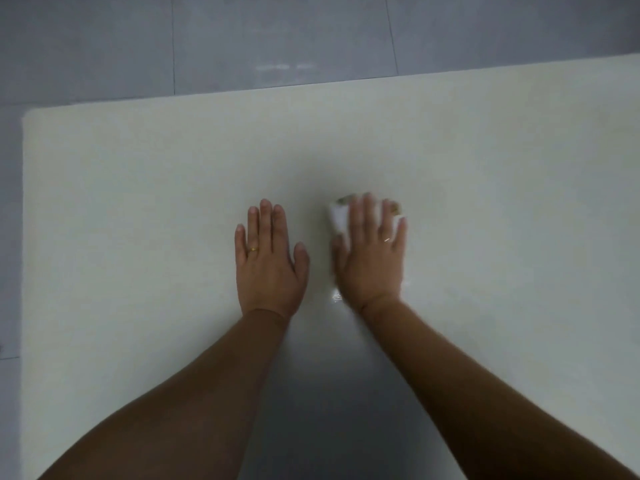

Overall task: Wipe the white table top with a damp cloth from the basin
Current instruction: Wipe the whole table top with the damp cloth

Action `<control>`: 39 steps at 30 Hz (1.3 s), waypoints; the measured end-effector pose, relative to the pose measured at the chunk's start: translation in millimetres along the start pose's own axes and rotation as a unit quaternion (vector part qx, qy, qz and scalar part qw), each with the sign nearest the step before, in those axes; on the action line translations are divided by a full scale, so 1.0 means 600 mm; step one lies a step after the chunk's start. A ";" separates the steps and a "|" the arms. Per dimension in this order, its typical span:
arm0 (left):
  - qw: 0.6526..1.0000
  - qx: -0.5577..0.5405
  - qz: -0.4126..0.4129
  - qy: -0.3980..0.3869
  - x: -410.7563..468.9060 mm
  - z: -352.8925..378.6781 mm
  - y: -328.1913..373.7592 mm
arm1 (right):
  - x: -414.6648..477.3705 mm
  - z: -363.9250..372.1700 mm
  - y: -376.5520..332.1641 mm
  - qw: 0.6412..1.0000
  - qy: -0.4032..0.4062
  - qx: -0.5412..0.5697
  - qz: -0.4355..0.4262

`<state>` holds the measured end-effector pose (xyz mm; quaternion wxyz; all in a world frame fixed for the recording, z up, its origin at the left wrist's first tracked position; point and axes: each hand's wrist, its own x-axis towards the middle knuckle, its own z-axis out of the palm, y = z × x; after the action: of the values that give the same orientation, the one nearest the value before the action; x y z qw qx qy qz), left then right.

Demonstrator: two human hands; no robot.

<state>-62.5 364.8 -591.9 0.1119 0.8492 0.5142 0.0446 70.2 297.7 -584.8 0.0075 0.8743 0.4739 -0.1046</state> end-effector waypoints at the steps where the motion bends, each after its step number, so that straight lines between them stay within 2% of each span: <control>1: 1.000 -0.002 0.000 0.002 -0.001 0.000 -0.001 | -0.026 0.001 -0.013 0.998 -0.015 -0.008 -0.065; 3: 1.000 -0.008 0.002 0.007 -0.002 -0.001 -0.003 | -0.041 -0.004 0.010 0.985 -0.029 -0.012 -0.171; 5: 1.000 -0.011 0.007 0.015 -0.003 0.001 -0.003 | -0.029 -0.014 0.074 0.979 -0.027 -0.030 -0.200; 6: 1.000 -0.012 0.007 0.018 -0.003 0.002 -0.003 | -0.021 -0.019 0.111 0.984 -0.020 -0.036 -0.175; 9: 0.999 -0.010 0.005 0.032 -0.004 0.005 -0.003 | -0.008 -0.030 0.185 1.000 -0.014 -0.013 -0.019; 11: 0.999 -0.011 0.003 0.035 -0.006 0.003 -0.001 | -0.013 -0.019 0.164 0.997 -0.001 0.006 0.073; 13: 0.999 -0.014 0.002 0.033 -0.008 -0.003 0.003 | -0.036 -0.009 0.106 0.994 0.008 0.023 0.107; 14: 0.999 -0.014 0.002 0.029 -0.011 -0.007 0.006 | -0.056 -0.003 0.074 0.996 0.007 0.023 0.086; 17: 0.999 -0.024 -0.005 0.023 -0.048 -0.013 0.018 | -0.121 0.008 0.011 0.999 -0.020 -0.004 -0.051; 19: 0.999 -0.038 -0.002 0.026 -0.107 -0.011 0.032 | -0.134 0.006 0.024 0.991 -0.029 -0.002 -0.130; 21: 0.998 -0.048 0.021 0.018 -0.180 -0.006 0.043 | -0.127 0.001 0.071 0.985 -0.034 -0.018 -0.169; 22: 0.998 -0.049 0.029 0.005 -0.210 -0.004 0.044 | -0.122 -0.001 0.100 0.987 -0.031 -0.022 -0.157; 26: 0.999 -0.029 0.007 -0.030 -0.261 0.008 0.032 | -0.121 -0.005 0.161 1.000 -0.019 -0.005 -0.002; 29: 0.999 -0.015 0.008 -0.039 -0.259 0.012 0.031 | -0.132 0.008 0.114 0.993 -0.001 0.030 0.113; 30: 0.999 -0.013 0.009 -0.041 -0.258 0.013 0.032 | -0.143 0.012 0.088 0.991 0.002 0.039 0.128; 31: 0.999 -0.012 0.010 -0.043 -0.258 0.013 0.032 | -0.161 0.017 0.060 0.992 -0.001 0.039 0.116; 35: 0.999 -0.001 0.018 -0.042 -0.258 0.010 0.028 | -0.233 0.033 -0.016 0.999 -0.027 0.023 -0.029; 39: 0.999 -0.013 0.015 -0.033 -0.259 0.008 0.029 | -0.227 0.025 0.044 0.989 -0.032 0.000 -0.145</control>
<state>-119.3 219.0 -586.4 0.1394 0.8564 0.4966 0.0246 17.6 168.6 -575.9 0.0074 0.7927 0.5950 -0.1323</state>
